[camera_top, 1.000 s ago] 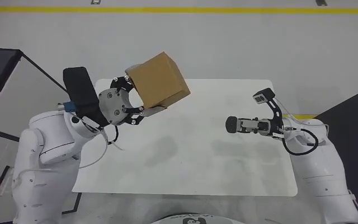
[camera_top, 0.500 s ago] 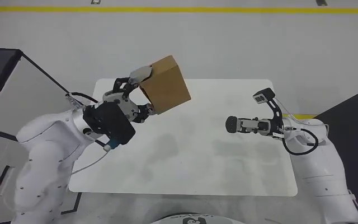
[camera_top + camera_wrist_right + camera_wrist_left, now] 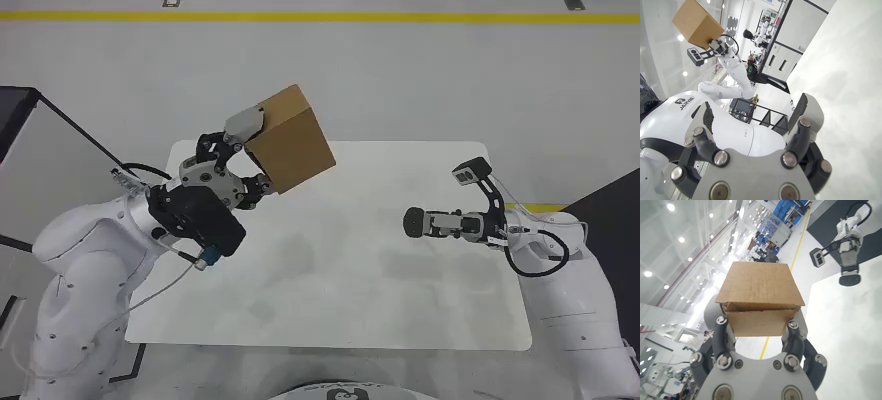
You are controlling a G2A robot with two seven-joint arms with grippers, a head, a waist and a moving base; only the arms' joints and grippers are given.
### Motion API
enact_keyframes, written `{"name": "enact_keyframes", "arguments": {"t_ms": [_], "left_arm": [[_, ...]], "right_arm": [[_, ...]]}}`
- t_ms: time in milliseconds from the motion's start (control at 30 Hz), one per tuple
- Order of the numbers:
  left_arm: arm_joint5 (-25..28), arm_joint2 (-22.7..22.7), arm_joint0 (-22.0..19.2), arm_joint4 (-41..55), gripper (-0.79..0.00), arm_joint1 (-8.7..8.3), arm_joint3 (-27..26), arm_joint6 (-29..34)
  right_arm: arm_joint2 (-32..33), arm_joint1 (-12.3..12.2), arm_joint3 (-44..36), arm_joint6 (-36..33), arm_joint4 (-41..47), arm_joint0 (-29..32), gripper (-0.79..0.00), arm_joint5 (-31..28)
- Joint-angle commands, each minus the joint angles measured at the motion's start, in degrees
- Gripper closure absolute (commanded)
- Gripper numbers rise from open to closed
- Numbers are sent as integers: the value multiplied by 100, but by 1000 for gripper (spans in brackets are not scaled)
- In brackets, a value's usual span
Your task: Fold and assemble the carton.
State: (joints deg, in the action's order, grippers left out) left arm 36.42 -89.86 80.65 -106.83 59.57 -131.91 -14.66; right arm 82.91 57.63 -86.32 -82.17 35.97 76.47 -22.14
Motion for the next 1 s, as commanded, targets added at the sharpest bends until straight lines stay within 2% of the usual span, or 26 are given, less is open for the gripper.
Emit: {"name": "enact_keyframes", "arguments": {"t_ms": [0,133,400,500,800,967], "left_arm": [[-413,46,76,-1027,0,-34,10,-401],[-1130,135,252,-2337,0,-97,158,-1106],[-2273,147,316,-3644,0,-172,351,-1996],[-2544,201,305,-3916,0,-190,430,-2230],[-2544,201,305,-3916,0,-190,430,-2230],[-3221,180,328,-4233,0,-202,537,-2433]], "right_arm": [[0,0,0,0,0,0,-785,0],[0,0,0,0,0,0,-785,0],[0,0,0,0,0,0,-785,0],[0,0,0,0,0,0,-785,0],[0,0,0,0,0,0,-785,0],[0,0,0,0,0,0,-785,0]]}}
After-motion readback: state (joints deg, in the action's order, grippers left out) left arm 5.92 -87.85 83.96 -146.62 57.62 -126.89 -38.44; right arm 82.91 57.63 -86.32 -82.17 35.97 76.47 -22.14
